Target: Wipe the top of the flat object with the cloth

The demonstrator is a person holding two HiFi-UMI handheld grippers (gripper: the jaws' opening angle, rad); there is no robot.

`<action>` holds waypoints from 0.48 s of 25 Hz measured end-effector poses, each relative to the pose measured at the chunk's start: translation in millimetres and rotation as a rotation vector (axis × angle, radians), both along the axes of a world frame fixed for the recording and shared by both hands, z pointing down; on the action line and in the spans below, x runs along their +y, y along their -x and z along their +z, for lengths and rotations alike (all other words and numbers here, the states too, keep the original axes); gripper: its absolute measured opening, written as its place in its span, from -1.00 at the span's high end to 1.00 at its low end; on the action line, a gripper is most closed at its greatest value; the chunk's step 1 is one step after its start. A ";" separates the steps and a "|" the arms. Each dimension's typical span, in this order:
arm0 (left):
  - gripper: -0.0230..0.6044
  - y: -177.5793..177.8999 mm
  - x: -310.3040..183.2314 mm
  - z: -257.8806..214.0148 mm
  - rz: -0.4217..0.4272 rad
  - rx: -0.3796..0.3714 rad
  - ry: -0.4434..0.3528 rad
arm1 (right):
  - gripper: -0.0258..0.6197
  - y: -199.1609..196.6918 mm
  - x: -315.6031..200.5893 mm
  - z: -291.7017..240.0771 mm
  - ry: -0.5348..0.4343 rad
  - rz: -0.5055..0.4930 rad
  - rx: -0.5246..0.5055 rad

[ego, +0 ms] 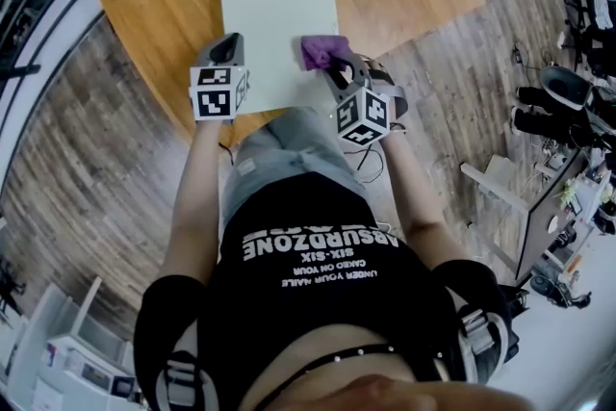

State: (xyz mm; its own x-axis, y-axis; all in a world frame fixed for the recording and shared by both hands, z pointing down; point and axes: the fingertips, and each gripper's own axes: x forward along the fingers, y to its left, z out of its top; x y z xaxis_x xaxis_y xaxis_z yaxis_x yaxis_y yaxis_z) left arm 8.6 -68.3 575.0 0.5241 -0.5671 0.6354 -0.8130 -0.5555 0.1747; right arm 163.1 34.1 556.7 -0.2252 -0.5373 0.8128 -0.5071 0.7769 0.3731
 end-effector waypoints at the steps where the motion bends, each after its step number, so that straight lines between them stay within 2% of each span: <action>1: 0.87 0.0 -0.1 -0.3 0.000 -0.002 -0.002 | 0.60 0.2 2.7 -0.4 0.002 0.003 -0.005; 12: 0.87 0.1 1.0 0.1 -0.011 -0.011 -0.010 | 0.60 1.3 29.8 -1.2 0.009 0.027 -0.028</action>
State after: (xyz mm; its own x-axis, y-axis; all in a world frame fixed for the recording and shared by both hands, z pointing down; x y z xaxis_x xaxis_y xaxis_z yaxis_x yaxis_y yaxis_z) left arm 8.5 -67.2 575.1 0.5109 -0.5792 0.6352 -0.8208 -0.5483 0.1602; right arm 161.7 63.8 555.5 -0.2333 -0.5362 0.8112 -0.5382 0.7660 0.3515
